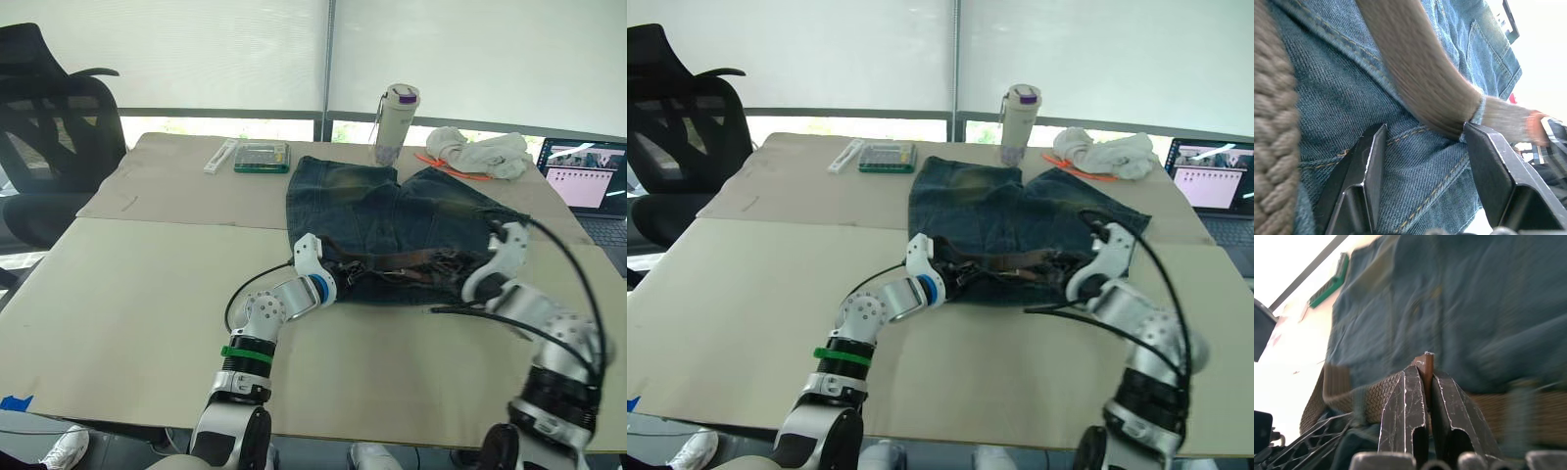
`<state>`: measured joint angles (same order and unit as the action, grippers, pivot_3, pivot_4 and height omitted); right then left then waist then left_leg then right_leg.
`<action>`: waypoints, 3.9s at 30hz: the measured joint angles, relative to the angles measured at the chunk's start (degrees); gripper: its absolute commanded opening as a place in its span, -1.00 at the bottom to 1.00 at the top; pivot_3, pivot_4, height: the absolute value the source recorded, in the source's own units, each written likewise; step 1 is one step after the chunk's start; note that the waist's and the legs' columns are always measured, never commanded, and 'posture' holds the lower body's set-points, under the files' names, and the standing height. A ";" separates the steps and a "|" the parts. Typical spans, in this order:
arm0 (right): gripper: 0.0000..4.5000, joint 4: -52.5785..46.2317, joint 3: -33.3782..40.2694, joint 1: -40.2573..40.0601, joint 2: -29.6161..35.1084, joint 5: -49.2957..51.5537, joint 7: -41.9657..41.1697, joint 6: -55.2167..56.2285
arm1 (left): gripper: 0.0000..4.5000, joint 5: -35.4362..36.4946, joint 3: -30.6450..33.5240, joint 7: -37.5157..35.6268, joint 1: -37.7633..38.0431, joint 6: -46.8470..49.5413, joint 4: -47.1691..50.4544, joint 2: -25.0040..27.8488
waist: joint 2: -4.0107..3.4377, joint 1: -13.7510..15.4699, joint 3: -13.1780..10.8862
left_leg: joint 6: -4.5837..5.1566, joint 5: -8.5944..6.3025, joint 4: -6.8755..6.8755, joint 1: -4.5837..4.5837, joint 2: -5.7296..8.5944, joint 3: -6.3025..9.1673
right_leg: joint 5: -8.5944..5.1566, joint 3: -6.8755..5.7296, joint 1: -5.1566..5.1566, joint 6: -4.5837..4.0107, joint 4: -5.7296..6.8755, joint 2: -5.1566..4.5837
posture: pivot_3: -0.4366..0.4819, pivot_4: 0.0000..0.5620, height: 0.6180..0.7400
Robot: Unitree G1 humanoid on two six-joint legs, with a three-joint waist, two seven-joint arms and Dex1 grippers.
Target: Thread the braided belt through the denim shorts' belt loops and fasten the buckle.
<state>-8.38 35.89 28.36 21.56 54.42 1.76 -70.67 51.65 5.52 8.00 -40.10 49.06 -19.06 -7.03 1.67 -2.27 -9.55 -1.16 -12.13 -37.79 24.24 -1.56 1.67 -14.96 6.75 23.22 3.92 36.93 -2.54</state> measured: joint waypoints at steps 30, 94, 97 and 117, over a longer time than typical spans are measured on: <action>-0.98 4.73 7.84 -4.08 13.36 23.43 6.16 -6.96 | 0.35 -1.62 -4.97 -45.57 7.38 1.03 18.40 20.45 | -0.15 -0.49 -0.03 | 0.01 0.00 0.11 0.04 -0.07 -0.11 | -0.01 0.12 0.05 0.03 -0.15 0.07 | -0.05 -0.47 0.96; -1.00 -0.46 -2.17 -24.62 29.76 45.50 -1.44 6.66 | 0.97 -24.81 -7.42 -60.34 4.63 -22.25 -2.29 23.44 | -0.15 0.19 -0.04 | 0.08 -0.04 0.02 0.10 -0.08 -0.09 | -0.02 0.13 -0.03 0.06 -0.18 0.06 | -0.05 -0.47 0.96; -1.00 -0.53 -2.74 -24.57 29.76 45.05 -1.53 7.17 | 0.97 -26.30 -7.49 -60.82 2.47 -23.07 -5.87 23.30 | -0.15 0.16 -0.04 | 0.08 -0.04 0.02 0.09 -0.08 -0.09 | -0.02 0.13 -0.03 0.06 -0.17 0.07 | -0.05 -0.47 0.96; -1.00 -1.19 -3.27 -24.60 29.75 41.22 -1.86 8.60 | -0.99 -26.93 -7.18 -69.68 2.22 -20.31 -9.16 25.78 | -0.15 0.11 -0.04 | 0.08 -0.04 0.02 0.08 -0.09 -0.08 | -0.01 0.13 -0.03 0.06 -0.13 0.07 | -0.05 -0.47 0.96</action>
<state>-9.57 32.62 3.77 51.31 95.64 -0.09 -62.07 24.72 -1.66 -61.68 -37.88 28.75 -28.22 18.76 1.51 -2.16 -9.59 -1.08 -12.16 -37.77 24.32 -1.65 1.59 -14.98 6.88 23.19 3.98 36.80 -2.47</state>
